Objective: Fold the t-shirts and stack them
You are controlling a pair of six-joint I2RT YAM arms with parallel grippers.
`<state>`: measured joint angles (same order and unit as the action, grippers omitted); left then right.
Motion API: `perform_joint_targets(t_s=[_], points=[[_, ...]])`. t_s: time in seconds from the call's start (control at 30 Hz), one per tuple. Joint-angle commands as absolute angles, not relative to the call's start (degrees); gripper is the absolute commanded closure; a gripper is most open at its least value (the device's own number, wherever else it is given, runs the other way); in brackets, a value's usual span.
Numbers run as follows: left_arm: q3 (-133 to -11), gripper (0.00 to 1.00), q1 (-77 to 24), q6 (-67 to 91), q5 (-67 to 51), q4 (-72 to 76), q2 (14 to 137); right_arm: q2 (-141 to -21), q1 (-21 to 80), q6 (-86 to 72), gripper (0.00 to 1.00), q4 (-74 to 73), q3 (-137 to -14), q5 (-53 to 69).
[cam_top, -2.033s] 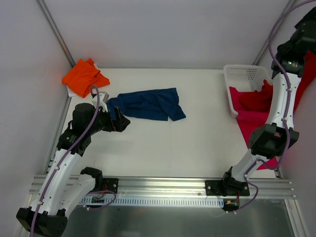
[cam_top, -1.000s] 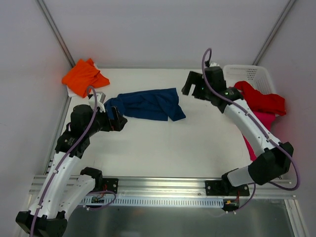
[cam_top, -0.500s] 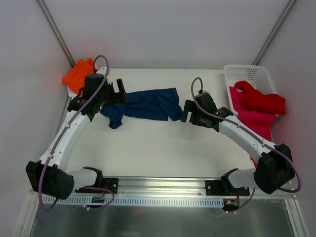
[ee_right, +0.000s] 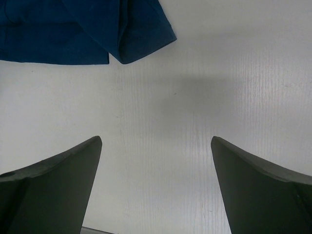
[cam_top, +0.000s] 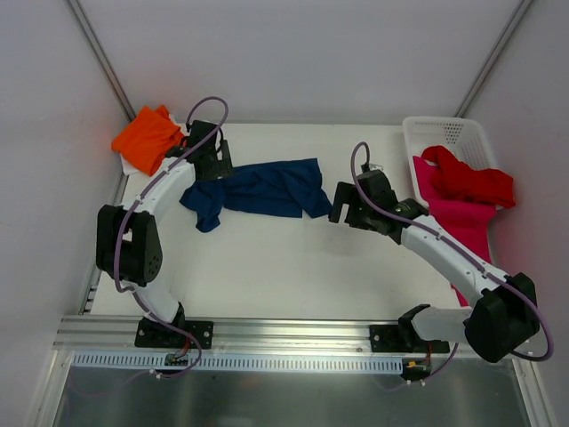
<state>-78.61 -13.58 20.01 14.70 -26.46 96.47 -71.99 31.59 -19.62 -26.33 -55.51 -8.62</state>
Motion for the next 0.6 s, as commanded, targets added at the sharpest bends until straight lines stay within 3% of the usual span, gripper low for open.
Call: perform_joint_targets(t_s=[0.0,0.4,0.53,0.57], points=[[-80.33,0.07,-14.06,21.62,18.1,-26.81,97.64,-69.87,31.46,-18.28,0.0,-26.72,-54.76,-9.14],[-80.68,0.14,-14.06,20.74,20.22,-26.81,101.6,-69.26,31.46,-19.25,0.01,-25.75,-50.28,-9.75],[-80.77,0.18,-14.06,20.92,20.39,-26.81,102.48,-68.64,31.46,-19.25,0.01,-25.75,-49.75,-10.19],[-80.86,0.22,-14.06,20.92,20.56,-26.89,102.57,-68.56,31.46,-19.34,0.01,-25.84,-49.66,-10.28]])
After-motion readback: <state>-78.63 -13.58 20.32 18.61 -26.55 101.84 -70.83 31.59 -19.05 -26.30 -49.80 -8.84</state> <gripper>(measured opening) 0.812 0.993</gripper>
